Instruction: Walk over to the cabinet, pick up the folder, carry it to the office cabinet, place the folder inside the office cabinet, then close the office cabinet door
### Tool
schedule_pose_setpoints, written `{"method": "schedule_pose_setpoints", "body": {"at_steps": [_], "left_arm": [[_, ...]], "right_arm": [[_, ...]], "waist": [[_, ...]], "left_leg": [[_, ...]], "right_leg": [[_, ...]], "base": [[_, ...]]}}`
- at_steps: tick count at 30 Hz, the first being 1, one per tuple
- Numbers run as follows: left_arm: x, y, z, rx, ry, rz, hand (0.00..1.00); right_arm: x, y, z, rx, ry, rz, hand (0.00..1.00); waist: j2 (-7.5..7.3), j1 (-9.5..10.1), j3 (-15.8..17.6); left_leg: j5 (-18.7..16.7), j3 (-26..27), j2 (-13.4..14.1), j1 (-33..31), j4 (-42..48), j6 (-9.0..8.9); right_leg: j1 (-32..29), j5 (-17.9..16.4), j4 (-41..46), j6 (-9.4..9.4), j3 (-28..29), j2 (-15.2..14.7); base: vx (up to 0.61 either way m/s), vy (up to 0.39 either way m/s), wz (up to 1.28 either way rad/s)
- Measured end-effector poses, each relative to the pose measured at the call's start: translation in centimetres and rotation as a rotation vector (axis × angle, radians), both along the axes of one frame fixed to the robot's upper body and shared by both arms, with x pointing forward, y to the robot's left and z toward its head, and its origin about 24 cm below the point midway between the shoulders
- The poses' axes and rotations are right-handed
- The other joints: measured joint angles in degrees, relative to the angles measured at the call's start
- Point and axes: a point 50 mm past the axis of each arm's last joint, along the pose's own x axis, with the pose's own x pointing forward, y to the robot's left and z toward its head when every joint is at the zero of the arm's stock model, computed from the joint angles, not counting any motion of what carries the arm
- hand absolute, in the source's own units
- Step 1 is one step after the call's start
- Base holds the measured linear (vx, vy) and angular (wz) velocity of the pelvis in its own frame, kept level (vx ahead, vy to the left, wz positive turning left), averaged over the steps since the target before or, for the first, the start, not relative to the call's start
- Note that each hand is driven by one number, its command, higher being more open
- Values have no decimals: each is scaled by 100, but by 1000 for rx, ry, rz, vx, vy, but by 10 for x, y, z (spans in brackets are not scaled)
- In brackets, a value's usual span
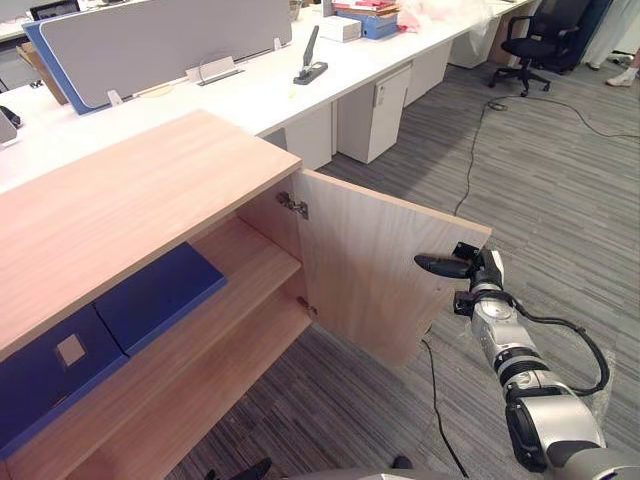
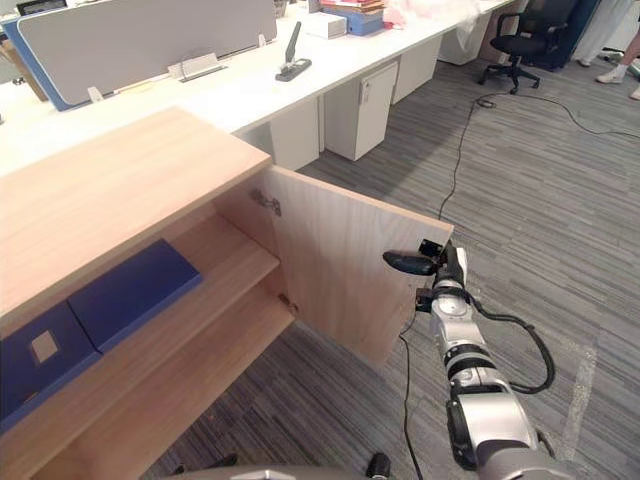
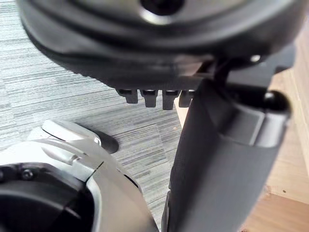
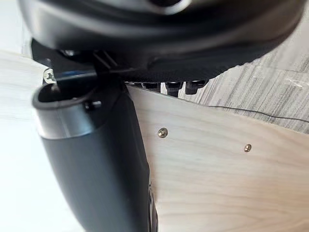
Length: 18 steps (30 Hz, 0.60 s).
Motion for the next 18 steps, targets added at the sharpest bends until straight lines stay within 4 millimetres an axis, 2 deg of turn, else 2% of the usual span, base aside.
{"method": "schedule_pose_setpoints", "body": {"at_steps": [7, 11, 16, 18], "left_arm": [[2, 1, 0, -8, -12, -6, 100], [5, 2, 1, -7, -20, -11, 100], [14, 5, 2, 0, -43, -15, 100], [15, 6, 3, 6, -44, -26, 100]], "right_arm": [[2, 2, 4, -174, 65, 199, 100], [4, 15, 9, -279, 75, 355, 100], [-8, 32, 13, -366, 66, 563, 100], [-15, 46, 13, -397, 72, 697, 100]], "waist": [[-10, -93, 48], [-25, -171, 108], [-4, -216, 142], [-4, -307, 142]], "left_leg": [[24, 22, 107, 6, -62, -43], [8, 163, 224, 41, -54, -100], [7, 273, 386, 54, -48, -191], [9, 291, 466, 85, -50, -220]], "right_leg": [[-63, -19, 2, -51, 62, 123], [-111, -23, 2, -108, 189, 253], [-160, -51, 2, -176, 285, 423], [-160, -72, 2, -221, 323, 509]], "base": [[3, -5, -6], [-23, -21, -20], [-26, -22, -14], [-15, -26, -14]]}}
